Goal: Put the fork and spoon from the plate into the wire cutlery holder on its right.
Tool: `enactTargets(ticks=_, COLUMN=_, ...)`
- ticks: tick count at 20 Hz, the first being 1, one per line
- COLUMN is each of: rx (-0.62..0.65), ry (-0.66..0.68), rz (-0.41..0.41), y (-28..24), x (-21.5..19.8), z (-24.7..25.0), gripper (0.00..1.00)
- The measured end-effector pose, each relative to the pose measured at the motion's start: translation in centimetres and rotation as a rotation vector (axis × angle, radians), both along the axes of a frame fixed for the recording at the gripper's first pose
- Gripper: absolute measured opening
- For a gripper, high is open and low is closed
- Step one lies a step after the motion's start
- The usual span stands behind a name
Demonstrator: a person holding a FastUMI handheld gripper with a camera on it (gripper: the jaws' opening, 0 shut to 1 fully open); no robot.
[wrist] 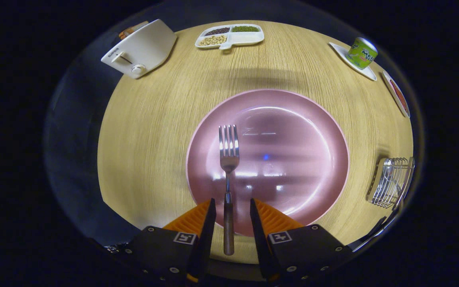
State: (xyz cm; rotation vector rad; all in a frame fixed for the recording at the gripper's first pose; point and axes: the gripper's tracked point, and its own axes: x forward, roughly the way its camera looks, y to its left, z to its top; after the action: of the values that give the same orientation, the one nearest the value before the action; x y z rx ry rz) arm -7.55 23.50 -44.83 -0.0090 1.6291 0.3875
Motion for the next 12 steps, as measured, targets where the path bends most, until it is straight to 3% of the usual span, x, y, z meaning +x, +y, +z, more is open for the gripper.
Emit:
enactTargets(ticks=6, rx=-0.046, ry=0.025, rz=0.012, y=-0.02, x=-0.33, z=-1.08, gripper=0.17)
enactTargets(ticks=12, rx=-0.021, ry=-0.007, rz=0.024, y=-0.07, x=0.22, z=-1.02, gripper=0.06)
